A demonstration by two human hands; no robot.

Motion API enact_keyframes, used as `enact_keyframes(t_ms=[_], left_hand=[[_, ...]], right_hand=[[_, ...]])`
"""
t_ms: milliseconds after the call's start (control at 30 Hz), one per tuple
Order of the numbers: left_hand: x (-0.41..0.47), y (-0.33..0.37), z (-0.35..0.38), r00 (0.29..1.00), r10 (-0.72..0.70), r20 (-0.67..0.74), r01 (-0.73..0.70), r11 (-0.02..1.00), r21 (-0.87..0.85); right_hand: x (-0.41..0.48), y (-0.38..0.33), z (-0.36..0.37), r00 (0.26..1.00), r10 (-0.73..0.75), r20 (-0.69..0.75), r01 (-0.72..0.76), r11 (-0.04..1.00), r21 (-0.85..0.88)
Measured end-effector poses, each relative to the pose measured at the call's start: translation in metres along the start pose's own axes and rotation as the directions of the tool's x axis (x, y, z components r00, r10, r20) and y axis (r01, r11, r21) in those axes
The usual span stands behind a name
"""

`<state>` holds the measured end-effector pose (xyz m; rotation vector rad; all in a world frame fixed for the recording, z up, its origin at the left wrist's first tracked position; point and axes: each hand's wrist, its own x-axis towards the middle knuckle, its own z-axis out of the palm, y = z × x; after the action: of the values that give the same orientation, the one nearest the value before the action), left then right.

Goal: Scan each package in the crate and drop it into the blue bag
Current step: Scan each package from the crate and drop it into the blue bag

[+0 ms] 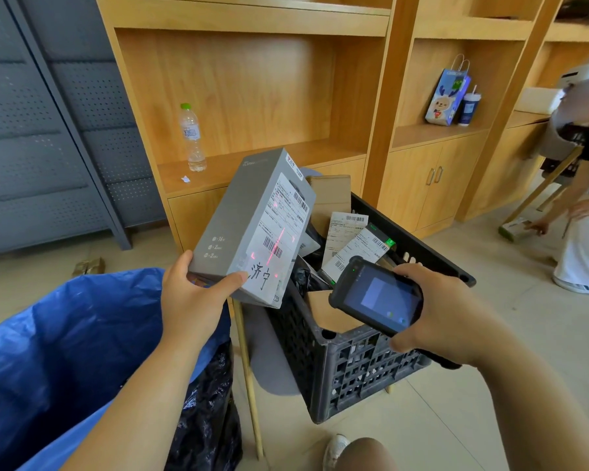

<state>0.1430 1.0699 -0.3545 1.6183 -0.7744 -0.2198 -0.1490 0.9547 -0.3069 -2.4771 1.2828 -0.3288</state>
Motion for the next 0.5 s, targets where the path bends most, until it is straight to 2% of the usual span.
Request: enact_keyframes(t_ms=[500], left_hand=[[0.010, -0.014, -0.011, 0.999, -0.029, -0.035, 0.031, 0.999, 0.031]], right_hand=[[0.000, -0.009, 0.001, 0.999, -0.016, 0.041, 0.019, 0.995, -0.093]])
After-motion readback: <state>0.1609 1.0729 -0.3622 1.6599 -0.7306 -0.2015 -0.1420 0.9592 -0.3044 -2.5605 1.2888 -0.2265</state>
